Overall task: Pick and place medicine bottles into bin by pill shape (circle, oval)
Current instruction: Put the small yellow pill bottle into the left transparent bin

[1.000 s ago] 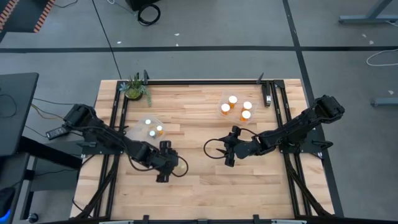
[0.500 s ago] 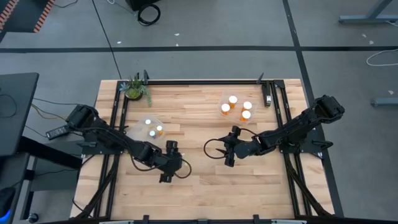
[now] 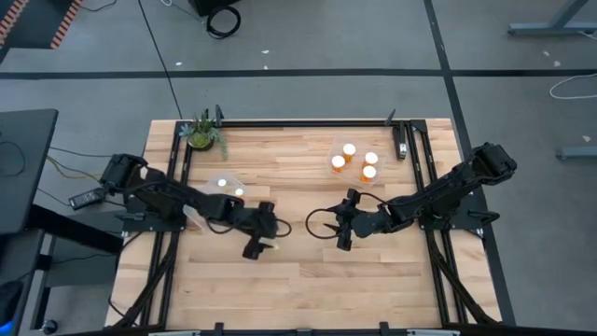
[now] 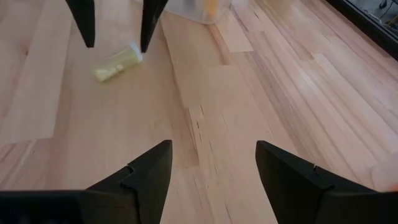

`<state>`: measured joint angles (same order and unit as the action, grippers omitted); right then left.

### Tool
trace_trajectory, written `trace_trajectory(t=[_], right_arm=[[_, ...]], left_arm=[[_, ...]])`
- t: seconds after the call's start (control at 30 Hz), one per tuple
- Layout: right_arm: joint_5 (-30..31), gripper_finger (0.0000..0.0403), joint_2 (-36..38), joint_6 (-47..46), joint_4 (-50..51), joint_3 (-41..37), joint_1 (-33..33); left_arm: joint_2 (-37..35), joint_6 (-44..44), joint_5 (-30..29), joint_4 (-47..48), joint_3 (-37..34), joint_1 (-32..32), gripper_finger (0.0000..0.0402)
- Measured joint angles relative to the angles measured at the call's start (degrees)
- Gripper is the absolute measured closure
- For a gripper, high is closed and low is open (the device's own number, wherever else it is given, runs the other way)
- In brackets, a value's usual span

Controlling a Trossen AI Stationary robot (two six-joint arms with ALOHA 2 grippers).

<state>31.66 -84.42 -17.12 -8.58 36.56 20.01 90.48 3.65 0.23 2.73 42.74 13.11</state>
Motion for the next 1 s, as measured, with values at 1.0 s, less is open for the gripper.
trace_trajectory(t=[1.0], right_arm=[[0.0,0.0164,0.0,0.2,-0.9,0.0,0.0]], left_arm=[[6.0,12.6,5.0,-37.5,-18.0,-2.5,0.0143]])
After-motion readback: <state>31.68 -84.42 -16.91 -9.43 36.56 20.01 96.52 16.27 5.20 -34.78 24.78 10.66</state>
